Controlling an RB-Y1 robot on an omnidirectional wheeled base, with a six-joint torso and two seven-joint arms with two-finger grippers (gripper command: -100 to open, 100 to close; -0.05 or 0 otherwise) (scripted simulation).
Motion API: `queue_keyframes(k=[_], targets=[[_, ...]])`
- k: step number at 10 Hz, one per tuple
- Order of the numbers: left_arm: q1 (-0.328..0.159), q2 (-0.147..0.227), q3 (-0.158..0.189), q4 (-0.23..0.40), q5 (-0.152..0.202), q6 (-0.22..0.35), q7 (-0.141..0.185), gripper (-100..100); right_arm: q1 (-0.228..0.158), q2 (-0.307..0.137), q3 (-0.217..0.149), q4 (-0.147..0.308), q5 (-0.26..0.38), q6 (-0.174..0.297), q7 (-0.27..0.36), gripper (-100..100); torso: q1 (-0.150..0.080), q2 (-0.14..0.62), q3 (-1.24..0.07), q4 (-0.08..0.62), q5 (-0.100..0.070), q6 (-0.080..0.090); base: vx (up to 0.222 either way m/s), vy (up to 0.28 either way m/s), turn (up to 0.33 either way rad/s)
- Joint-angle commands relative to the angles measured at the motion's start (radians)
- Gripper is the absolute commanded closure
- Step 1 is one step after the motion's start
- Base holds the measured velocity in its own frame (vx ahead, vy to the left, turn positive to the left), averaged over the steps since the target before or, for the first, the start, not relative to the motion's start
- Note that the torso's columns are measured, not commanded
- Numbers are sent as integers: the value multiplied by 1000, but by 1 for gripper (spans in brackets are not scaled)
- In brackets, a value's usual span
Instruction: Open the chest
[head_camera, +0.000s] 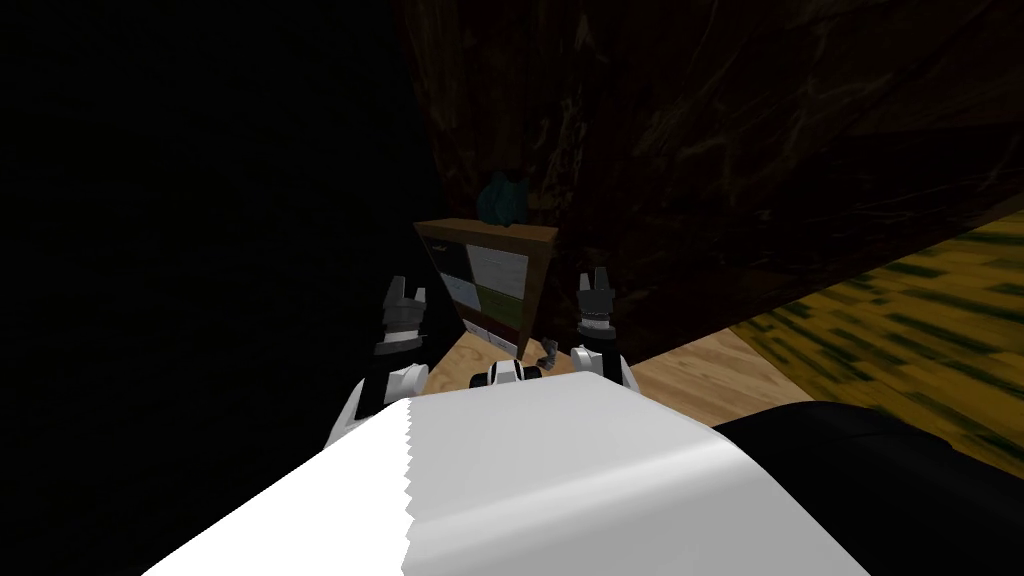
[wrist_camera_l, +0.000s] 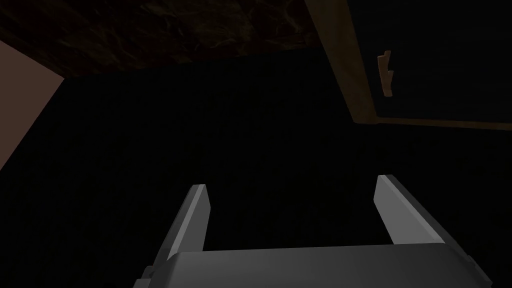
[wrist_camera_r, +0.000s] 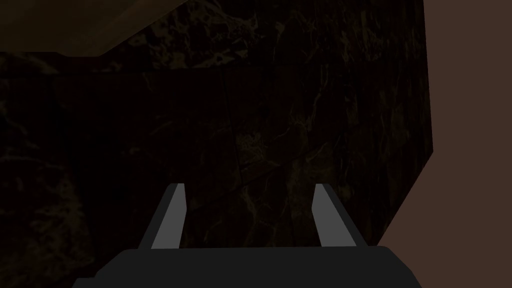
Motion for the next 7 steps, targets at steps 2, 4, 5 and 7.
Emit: queue_keyframes(k=[2, 4, 5, 7], targets=[[-31, 7, -28, 90, -18, -11, -12, -100, 0, 0, 0, 0, 0, 0, 0, 0, 0, 0, 0, 0, 0, 0, 0, -18, -73], [-47, 6, -44, 141, -29, -16, -18, -100, 0, 0, 0, 0, 0, 0, 0, 0, 0, 0, 0, 0, 0, 0, -1, -20, -79], [-55, 4, -52, 167, -34, -19, -21, -100, 0, 0, 0, 0, 0, 0, 0, 0, 0, 0, 0, 0, 0, 0, -3, -17, -85], [-71, 2, -68, 219, -45, -25, -28, -100, 0, 0, 0, 0, 0, 0, 0, 0, 0, 0, 0, 0, 0, 0, -1, -18, -86]])
